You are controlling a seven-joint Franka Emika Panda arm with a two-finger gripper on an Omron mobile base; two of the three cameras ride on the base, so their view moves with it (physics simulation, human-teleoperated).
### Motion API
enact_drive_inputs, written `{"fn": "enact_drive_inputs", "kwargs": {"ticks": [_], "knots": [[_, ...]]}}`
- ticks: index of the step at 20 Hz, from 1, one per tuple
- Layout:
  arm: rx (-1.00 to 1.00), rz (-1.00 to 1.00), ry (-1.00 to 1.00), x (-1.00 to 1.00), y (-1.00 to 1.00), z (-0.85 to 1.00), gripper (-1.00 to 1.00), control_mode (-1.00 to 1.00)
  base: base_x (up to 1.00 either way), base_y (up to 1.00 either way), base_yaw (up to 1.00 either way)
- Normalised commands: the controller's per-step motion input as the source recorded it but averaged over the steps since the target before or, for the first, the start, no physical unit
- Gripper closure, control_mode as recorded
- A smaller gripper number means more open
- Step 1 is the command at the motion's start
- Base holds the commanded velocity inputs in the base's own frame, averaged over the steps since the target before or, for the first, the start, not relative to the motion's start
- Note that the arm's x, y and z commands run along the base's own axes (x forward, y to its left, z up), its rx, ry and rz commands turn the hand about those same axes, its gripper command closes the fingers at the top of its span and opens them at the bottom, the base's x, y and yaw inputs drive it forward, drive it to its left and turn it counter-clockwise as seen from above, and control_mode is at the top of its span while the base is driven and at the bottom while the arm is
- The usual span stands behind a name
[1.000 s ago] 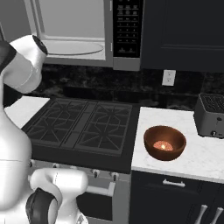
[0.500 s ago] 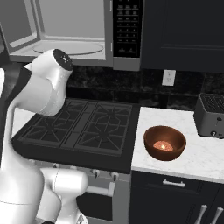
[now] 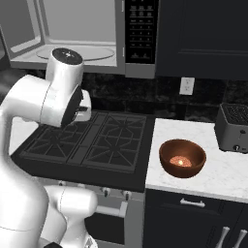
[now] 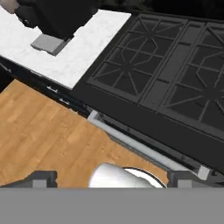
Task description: Open the microwave, place the bowl with waffle inside the microwave, then close the microwave door and turn it on.
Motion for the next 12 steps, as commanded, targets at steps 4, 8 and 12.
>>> {"fn": "enact_drive_inputs", "kwargs": {"ticks": [4,8,12], "knots": [[-0.34,-0.20,0.00,0.57,-1.00,-0.70,-1.00,-1.00,0.00,0.00,0.00],[-0.32,-0.23,0.00,0.43,-1.00,-0.81,-1.00,-1.00,0.00,0.00,0.00],[-0.26,-0.24,0.00,0.27,-1.00,-0.73,-1.00,-1.00,0.00,0.00,0.00]]}}
